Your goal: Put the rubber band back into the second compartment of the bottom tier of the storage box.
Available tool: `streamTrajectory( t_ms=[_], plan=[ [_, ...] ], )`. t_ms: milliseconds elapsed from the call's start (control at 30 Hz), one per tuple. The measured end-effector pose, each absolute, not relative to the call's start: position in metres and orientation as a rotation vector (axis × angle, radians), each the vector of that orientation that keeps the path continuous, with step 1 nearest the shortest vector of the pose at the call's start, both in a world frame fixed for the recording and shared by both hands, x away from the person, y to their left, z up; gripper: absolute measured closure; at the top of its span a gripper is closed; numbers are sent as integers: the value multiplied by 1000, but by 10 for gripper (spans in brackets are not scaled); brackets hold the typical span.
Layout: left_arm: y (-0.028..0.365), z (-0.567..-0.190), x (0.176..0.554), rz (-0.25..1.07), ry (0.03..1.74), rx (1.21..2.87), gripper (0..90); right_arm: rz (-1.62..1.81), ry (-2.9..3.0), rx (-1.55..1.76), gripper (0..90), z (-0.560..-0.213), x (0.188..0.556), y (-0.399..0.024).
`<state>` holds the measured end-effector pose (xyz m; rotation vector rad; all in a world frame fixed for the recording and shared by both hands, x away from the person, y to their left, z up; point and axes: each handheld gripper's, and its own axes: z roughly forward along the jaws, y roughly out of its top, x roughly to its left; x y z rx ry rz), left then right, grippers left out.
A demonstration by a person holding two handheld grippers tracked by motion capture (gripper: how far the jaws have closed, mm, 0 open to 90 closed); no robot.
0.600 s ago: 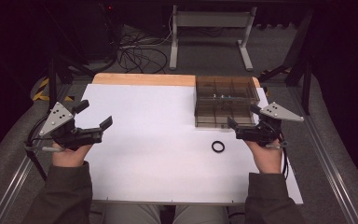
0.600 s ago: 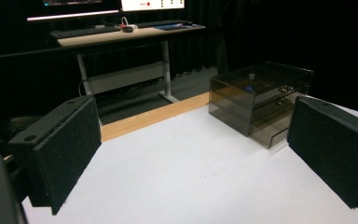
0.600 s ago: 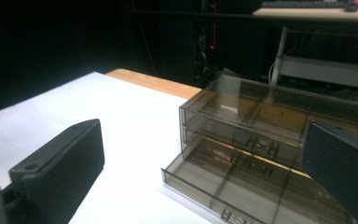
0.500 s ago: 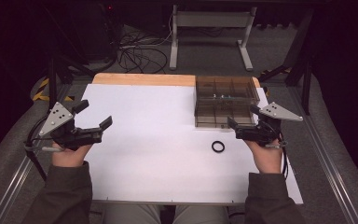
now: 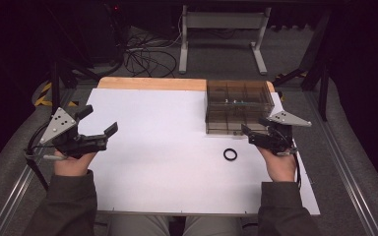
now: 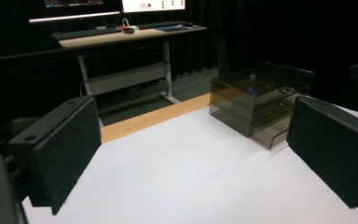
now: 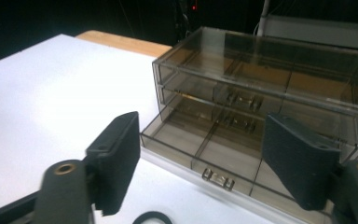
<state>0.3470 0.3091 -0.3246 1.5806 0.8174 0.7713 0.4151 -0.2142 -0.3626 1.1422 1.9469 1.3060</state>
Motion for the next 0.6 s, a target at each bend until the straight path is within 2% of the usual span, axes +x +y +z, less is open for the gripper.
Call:
streamTrajectory(
  t_ms=[33,167,600],
  plan=[
    [309,-325,347,771,818,1581,39,1289,1965,1156,338,-366,417,-215],
    [309,-325,347,773,817,1587,40,1251,2007,1206,381,-373,422,-217],
    [308,-324,346,789,812,1588,44,1191,2085,1247,477,-394,432,-218]
  ],
)
